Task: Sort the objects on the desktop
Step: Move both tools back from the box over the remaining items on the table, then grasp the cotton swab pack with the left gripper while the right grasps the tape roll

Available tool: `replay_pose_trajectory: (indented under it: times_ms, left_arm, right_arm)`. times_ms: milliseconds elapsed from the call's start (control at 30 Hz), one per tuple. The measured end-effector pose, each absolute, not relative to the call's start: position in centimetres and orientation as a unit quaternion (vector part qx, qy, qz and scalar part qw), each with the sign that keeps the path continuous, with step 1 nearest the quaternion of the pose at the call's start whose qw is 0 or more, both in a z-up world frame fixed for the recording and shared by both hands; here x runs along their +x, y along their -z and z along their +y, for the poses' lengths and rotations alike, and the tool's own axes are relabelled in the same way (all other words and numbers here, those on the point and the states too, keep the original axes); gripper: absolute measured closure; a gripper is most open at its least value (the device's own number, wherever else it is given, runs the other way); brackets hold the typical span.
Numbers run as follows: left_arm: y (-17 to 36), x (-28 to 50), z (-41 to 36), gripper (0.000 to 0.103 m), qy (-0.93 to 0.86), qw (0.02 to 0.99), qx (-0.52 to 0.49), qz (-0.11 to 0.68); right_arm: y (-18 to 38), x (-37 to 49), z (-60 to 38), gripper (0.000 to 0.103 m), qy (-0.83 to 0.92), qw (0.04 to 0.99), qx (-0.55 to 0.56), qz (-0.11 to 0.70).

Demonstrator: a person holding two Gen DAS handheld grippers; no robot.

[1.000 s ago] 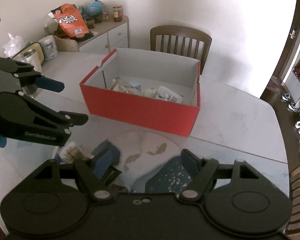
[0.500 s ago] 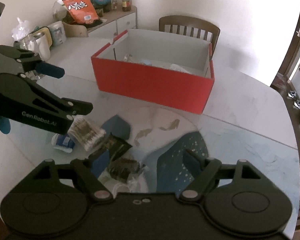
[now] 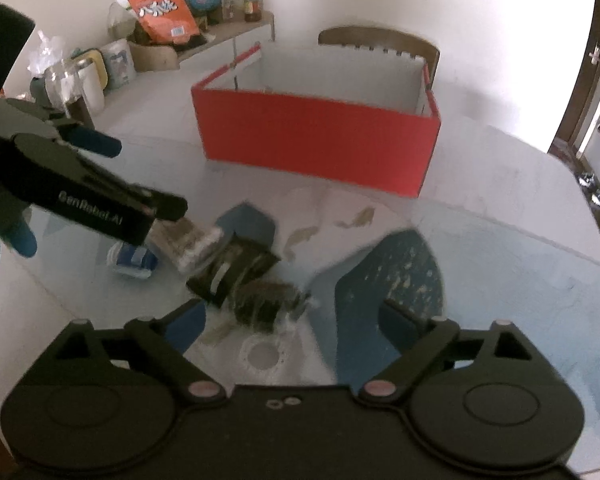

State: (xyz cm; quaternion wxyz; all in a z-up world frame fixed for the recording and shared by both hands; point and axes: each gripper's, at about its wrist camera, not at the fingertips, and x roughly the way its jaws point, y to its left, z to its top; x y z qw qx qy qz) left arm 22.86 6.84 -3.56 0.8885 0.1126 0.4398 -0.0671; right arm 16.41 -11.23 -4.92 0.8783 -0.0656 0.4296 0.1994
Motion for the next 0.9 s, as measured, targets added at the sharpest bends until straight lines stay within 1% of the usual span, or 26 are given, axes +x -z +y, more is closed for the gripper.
replay_pose_trajectory:
  times_ms: [367, 900]
  left_arm:
    - [6.7, 22.5, 7.1, 0.000, 0.085, 0.884, 0.115, 0.446]
    - [8.6, 22.0, 6.9, 0.000, 0.089, 0.889, 0.133, 0.429]
  right_arm:
    - [7.5, 15.9, -10.5, 0.009, -0.193, 0.871, -0.076, 0.445]
    - [9.6, 16.8, -9.6, 0.013, -0.189, 0.858, -0.086, 0.469]
